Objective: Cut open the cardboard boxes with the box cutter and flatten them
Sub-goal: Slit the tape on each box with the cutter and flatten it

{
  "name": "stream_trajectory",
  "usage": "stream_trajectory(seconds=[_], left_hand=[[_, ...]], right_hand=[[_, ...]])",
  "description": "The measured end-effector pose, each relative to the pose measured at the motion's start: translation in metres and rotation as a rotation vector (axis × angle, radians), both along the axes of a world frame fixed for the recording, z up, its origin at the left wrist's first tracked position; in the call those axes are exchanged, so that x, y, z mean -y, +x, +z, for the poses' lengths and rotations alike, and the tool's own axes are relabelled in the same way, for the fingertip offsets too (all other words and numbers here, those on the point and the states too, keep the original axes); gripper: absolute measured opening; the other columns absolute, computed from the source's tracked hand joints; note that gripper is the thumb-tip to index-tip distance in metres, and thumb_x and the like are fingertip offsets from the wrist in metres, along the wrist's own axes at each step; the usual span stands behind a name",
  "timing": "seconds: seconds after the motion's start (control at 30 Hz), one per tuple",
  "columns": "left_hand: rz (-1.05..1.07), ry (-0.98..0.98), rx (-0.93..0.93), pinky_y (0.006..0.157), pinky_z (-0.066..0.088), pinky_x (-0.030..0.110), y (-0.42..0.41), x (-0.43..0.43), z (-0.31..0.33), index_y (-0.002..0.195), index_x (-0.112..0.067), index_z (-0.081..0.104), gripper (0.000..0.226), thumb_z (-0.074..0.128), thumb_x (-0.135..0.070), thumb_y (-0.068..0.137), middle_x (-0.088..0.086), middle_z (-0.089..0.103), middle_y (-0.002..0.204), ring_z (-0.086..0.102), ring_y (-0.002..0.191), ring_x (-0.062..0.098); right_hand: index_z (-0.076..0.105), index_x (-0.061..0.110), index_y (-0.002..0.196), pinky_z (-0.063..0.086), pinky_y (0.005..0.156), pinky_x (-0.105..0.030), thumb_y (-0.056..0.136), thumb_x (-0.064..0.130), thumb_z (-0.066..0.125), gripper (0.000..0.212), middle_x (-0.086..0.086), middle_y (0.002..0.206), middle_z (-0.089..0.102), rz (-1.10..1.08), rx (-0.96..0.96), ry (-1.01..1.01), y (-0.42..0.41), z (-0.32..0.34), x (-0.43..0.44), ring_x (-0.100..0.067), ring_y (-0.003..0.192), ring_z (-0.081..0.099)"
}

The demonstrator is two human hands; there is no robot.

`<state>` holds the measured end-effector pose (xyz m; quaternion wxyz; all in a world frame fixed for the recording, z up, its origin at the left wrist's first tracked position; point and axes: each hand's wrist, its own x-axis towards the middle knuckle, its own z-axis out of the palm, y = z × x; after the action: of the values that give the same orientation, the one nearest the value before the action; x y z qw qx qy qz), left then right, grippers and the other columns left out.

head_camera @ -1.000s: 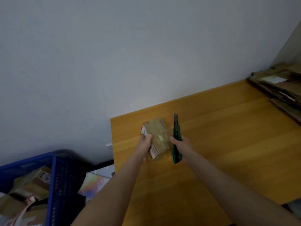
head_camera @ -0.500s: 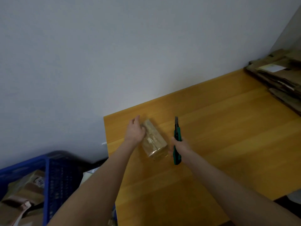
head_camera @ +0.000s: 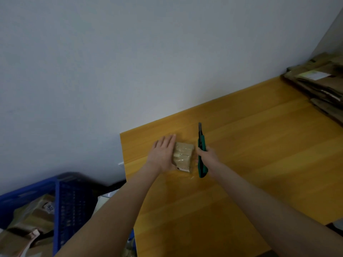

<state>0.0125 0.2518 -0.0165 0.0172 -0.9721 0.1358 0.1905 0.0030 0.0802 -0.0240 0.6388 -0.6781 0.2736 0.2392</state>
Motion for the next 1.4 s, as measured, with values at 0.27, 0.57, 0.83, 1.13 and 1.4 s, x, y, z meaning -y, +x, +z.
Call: stream_trajectory(seconds=[0.27,0.57,0.83,1.13,1.4], left_hand=[[-0.006,0.066,0.023,0.104,0.04,0.046,0.002,0.016,-0.015,0.152,-0.025,0.014,0.106,0.07,-0.063,0.071,0.004,0.032,0.148,0.036,0.132,0.029],[0.155,0.045,-0.03,0.099,0.043,0.048,-0.004,0.013,-0.011,0.152,-0.026,0.018,0.1,0.076,-0.049,0.074,0.003,0.033,0.144,0.039,0.129,0.027],[0.17,0.022,-0.054,0.103,0.041,0.045,0.0,0.014,-0.01,0.153,-0.026,0.016,0.103,0.077,-0.048,0.073,0.002,0.032,0.147,0.037,0.13,0.026],[0.164,0.007,-0.066,0.104,0.039,0.042,0.003,0.013,-0.013,0.155,-0.024,0.012,0.105,0.076,-0.049,0.076,0.0,0.029,0.15,0.035,0.133,0.026],[0.152,0.009,-0.068,0.104,0.041,0.043,0.006,0.011,-0.015,0.155,-0.024,0.012,0.106,0.075,-0.053,0.075,0.0,0.03,0.15,0.035,0.133,0.025]], right_hand=[[0.053,0.013,0.123,0.047,0.053,-0.021,0.099,0.015,0.05,0.025,-0.003,0.081,0.057,0.124,0.167,-0.147,-0.032,-0.005,0.022,-0.012,0.063,0.056],[0.048,0.023,0.139,0.034,0.041,-0.009,0.097,0.02,0.052,0.043,0.003,0.095,0.06,0.357,0.351,-0.416,-0.056,-0.007,0.038,-0.003,0.06,0.051],[0.046,0.03,0.141,0.04,0.048,-0.012,0.096,0.027,0.056,0.046,0.01,0.097,0.061,0.437,0.387,-0.465,-0.048,-0.007,0.045,-0.003,0.067,0.056],[0.046,0.026,0.142,0.048,0.059,-0.022,0.094,0.029,0.059,0.05,0.001,0.099,0.066,0.627,0.379,-0.502,-0.039,-0.009,0.06,-0.011,0.073,0.059],[0.045,0.035,0.141,0.033,0.044,-0.012,0.095,0.032,0.056,0.047,0.008,0.078,0.06,0.748,0.388,-0.561,-0.05,-0.01,0.071,-0.001,0.053,0.047]])
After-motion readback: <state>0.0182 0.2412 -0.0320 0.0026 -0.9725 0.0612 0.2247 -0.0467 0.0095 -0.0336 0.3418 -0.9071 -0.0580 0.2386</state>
